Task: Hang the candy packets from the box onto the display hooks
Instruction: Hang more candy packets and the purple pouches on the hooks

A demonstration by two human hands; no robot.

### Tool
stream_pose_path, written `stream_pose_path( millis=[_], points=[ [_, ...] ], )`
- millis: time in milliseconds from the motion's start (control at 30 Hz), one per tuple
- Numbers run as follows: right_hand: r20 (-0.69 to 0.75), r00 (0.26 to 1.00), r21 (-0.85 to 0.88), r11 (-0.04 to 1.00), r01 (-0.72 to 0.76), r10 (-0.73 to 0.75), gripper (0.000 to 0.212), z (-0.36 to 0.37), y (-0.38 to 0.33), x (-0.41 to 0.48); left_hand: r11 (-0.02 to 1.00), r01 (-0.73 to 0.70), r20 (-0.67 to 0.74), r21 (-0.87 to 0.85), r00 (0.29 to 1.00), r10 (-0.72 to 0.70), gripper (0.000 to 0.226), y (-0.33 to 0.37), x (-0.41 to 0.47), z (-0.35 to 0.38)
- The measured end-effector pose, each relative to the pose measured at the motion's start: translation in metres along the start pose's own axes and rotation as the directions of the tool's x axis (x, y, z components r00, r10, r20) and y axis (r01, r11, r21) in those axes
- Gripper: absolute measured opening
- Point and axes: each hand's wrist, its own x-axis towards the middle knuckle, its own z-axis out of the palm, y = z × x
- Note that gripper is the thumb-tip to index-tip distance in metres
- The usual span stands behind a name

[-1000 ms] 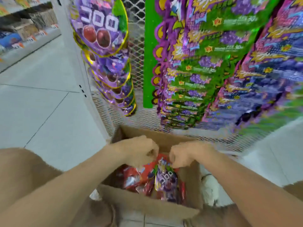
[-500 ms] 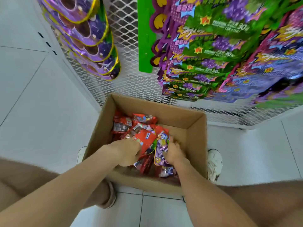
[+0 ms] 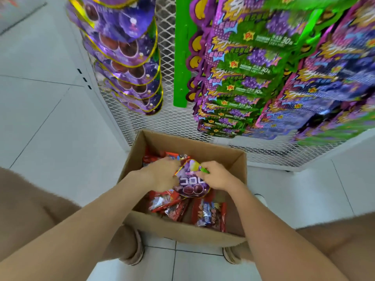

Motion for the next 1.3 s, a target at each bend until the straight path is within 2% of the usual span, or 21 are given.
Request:
stream_pose_path(
  millis=[67,100,133,200,300,333,400,500,567,633,700,767,800,833,933,1067,1133,1233,1300],
  points=[
    [-0.02,0.993,0.112,0.987,0.119,-0.118,0.022,-0.031,-0.034,-0.012,0.989,0.091,-0.029,-0.113,0.995,-0.095,0.059,0.005,-0.009,-0.023],
    [-0.046,0.986,0.187,0.968,0.166,-0.16,0.01,-0.047,-0.056,-0.023,0.978,0.107,-0.069,-0.176,0.99,-0.121,0.059,0.011,-0.018,-0.041],
    [-0.098,0.977,0.254,0.945,0.208,-0.188,0.006,-0.063,-0.076,-0.033,0.968,0.084,-0.147,-0.235,0.982,-0.121,0.05,0.012,-0.025,-0.057],
    [-0.213,0.949,0.328,0.897,0.295,-0.235,0.019,-0.088,-0.11,-0.055,0.905,-0.009,-0.304,-0.425,0.943,-0.133,0.039,0.019,-0.042,-0.09],
    [-0.347,0.859,0.276,0.834,0.478,-0.377,0.011,-0.115,-0.154,-0.091,0.744,-0.203,-0.421,-0.637,0.9,-0.116,0.014,0.04,-0.082,-0.137],
    [-0.374,0.832,0.264,0.814,0.518,-0.408,0.002,-0.121,-0.166,-0.101,0.7,-0.254,-0.455,-0.667,0.883,-0.112,0.01,0.046,-0.093,-0.149],
    [-0.434,0.773,0.249,0.763,0.597,-0.463,0.021,-0.129,-0.188,-0.116,0.656,-0.329,-0.524,-0.679,0.843,-0.12,0.012,0.054,-0.113,-0.167],
    [-0.58,0.644,0.152,0.71,0.687,-0.499,0.022,-0.144,-0.221,-0.133,0.6,-0.453,-0.636,-0.659,0.762,-0.124,0.008,0.063,-0.133,-0.192],
    [-0.65,0.563,0.085,0.688,0.721,-0.51,0.025,-0.153,-0.241,-0.139,0.597,-0.52,-0.725,-0.61,0.671,-0.156,0.019,0.069,-0.141,-0.21],
    [-0.699,0.489,-0.013,0.693,0.721,-0.521,0.023,-0.165,-0.261,-0.145,0.682,-0.553,-0.848,-0.478,0.493,-0.193,0.033,0.073,-0.145,-0.23],
    [-0.729,0.411,-0.122,0.695,0.709,-0.548,0.015,-0.178,-0.277,-0.149,0.785,-0.516,-0.931,-0.344,0.295,-0.214,0.044,0.075,-0.146,-0.251],
    [-0.744,0.319,-0.234,0.677,0.698,-0.587,0.006,-0.191,-0.293,-0.153,0.824,-0.49,-0.958,-0.284,0.179,-0.224,0.055,0.073,-0.146,-0.275],
    [-0.752,0.266,-0.287,0.663,0.691,-0.603,0.004,-0.197,-0.301,-0.153,0.828,-0.487,-0.96,-0.28,0.161,-0.23,0.061,0.072,-0.146,-0.287],
    [-0.764,0.216,-0.324,0.651,0.687,-0.608,0.003,-0.203,-0.309,-0.152,0.814,-0.497,-0.954,-0.3,0.174,-0.245,0.066,0.071,-0.146,-0.299],
    [-0.803,0.129,-0.354,0.64,0.682,-0.582,0.005,-0.218,-0.337,-0.137,0.73,-0.572,-0.927,-0.373,0.256,-0.273,0.071,0.07,-0.142,-0.331],
    [-0.828,0.036,-0.392,0.624,0.676,-0.559,0.008,-0.24,-0.376,-0.121,0.73,-0.622,-0.959,-0.282,0.193,-0.206,0.052,0.074,-0.143,-0.361],
    [-0.841,0.031,-0.366,0.611,0.702,-0.54,0.012,-0.25,-0.392,-0.116,0.709,-0.638,-0.954,-0.301,0.197,-0.227,0.045,0.077,-0.147,-0.375],
    [-0.867,0.048,-0.31,0.611,0.728,-0.496,0.013,-0.259,-0.412,-0.112,0.623,-0.672,-0.916,-0.4,0.278,-0.289,0.029,0.078,-0.148,-0.391],
    [-0.888,0.052,-0.276,0.621,0.734,-0.457,0.007,-0.261,-0.419,-0.11,0.615,-0.67,-0.909,-0.417,0.316,-0.272,0.017,0.079,-0.149,-0.394]
  ],
)
